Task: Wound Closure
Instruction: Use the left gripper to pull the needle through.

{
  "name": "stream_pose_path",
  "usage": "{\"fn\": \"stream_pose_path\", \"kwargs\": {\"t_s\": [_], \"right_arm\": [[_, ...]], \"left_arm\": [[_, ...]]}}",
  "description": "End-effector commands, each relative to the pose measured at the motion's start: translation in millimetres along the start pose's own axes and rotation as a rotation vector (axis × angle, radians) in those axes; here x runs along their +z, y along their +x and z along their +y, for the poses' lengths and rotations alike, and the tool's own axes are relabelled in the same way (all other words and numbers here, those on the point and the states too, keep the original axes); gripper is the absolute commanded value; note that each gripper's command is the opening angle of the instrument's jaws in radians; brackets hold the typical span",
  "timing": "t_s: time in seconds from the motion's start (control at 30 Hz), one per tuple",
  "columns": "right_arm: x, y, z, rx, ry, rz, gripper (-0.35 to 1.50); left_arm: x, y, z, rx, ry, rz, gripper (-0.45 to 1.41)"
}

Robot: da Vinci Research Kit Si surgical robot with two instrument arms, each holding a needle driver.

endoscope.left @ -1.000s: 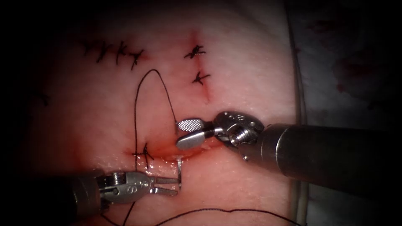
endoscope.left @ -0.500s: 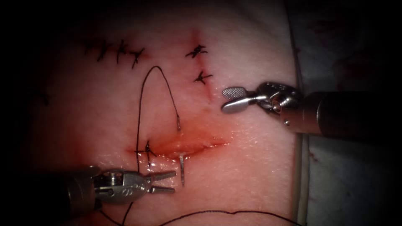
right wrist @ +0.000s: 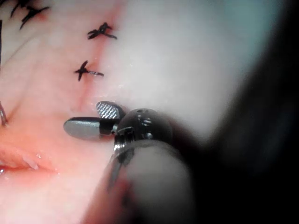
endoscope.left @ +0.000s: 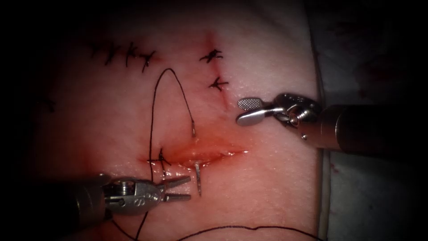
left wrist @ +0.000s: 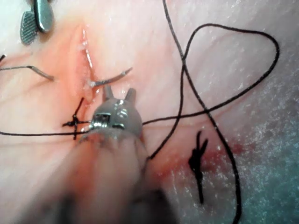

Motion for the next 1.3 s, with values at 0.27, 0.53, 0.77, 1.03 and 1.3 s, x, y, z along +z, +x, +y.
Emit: {"fn": "stream_pose_path", "kwargs": {"t_s": [0.27,0.53,0.77,1.03,1.3], "right_arm": [[1.2,-0.8,0.8,-0.014,0.001,0.003,1.05],[1.4,-1.8,1.2,-0.009,0.000,0.005,0.99],[1.5,-2.2,1.5,-0.003,-0.003,0.008,0.96],[1.5,-2.3,1.5,0.004,-0.009,0.011,0.88],[1.5,-2.5,1.5,0.004,-0.019,0.016,0.78]], "left_arm": [[2.4,0.6,-0.5,0.054,0.017,0.028,0.34],[3.5,1.2,-0.7,0.085,0.023,0.034,0.36],[4.9,1.2,-0.4,0.125,0.025,0.038,0.36],[5.1,0.6,-1.1,0.121,0.028,0.050,-0.42],[4.4,1.4,-1.1,-0.045,-0.015,0.118,-0.45]]}}
